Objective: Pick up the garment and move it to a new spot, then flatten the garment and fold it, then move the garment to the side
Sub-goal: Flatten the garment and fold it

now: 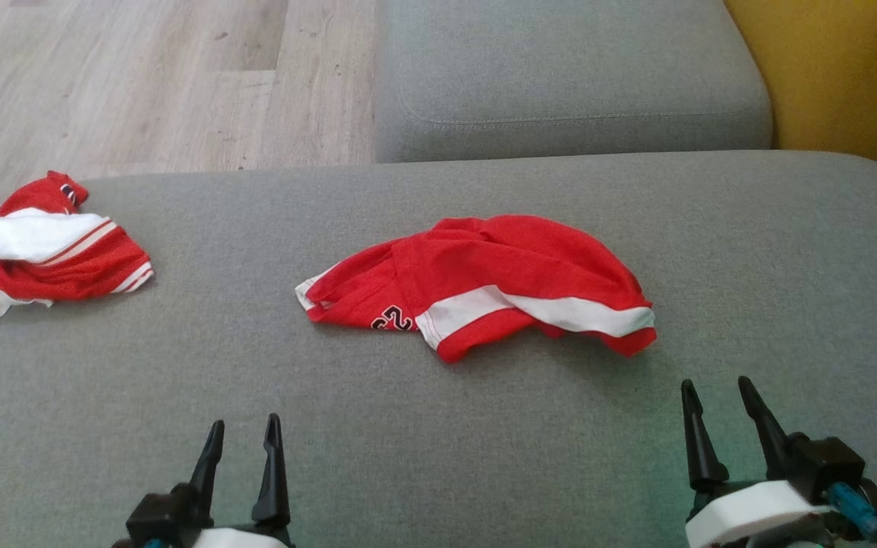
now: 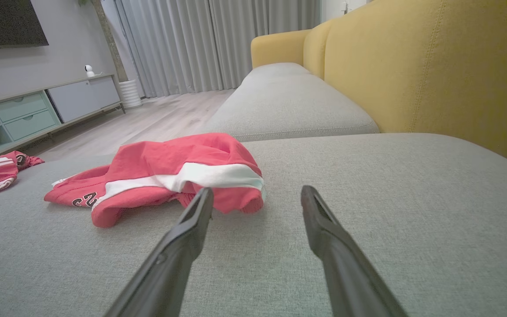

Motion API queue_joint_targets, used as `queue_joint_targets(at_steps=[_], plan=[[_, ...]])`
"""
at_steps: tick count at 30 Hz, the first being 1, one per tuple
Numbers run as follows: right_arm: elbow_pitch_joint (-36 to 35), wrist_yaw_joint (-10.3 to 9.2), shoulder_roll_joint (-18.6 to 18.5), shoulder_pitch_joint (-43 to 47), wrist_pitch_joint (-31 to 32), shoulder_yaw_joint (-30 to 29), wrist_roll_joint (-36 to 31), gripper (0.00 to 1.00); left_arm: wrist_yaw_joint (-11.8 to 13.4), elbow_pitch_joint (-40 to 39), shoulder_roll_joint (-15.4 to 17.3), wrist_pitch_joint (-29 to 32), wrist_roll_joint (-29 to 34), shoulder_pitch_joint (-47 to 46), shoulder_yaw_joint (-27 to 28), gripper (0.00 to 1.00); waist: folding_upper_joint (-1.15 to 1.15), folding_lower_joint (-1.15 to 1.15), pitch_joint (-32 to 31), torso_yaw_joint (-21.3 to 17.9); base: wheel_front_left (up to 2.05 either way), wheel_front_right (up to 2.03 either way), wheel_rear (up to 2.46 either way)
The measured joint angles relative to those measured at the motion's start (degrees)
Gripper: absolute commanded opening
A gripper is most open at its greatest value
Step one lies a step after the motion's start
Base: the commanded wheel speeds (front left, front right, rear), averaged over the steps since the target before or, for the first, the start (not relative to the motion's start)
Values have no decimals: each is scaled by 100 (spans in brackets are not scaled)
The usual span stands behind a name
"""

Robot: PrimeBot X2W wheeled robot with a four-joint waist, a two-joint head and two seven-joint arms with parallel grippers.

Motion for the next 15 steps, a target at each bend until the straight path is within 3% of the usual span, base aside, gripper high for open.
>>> queue_joint_targets(at_steps=[8, 15], plan=[[-7, 0, 0, -43, 0, 11, -2, 100, -10, 1, -25, 0, 21, -8, 0, 100, 0, 0, 104, -65, 0, 0, 0], [-36, 0, 0, -152, 0, 64, -14, 100, -278, 123, -210, 242, 130, -584, -411, 100, 0, 0, 372, -205, 0, 0, 0]])
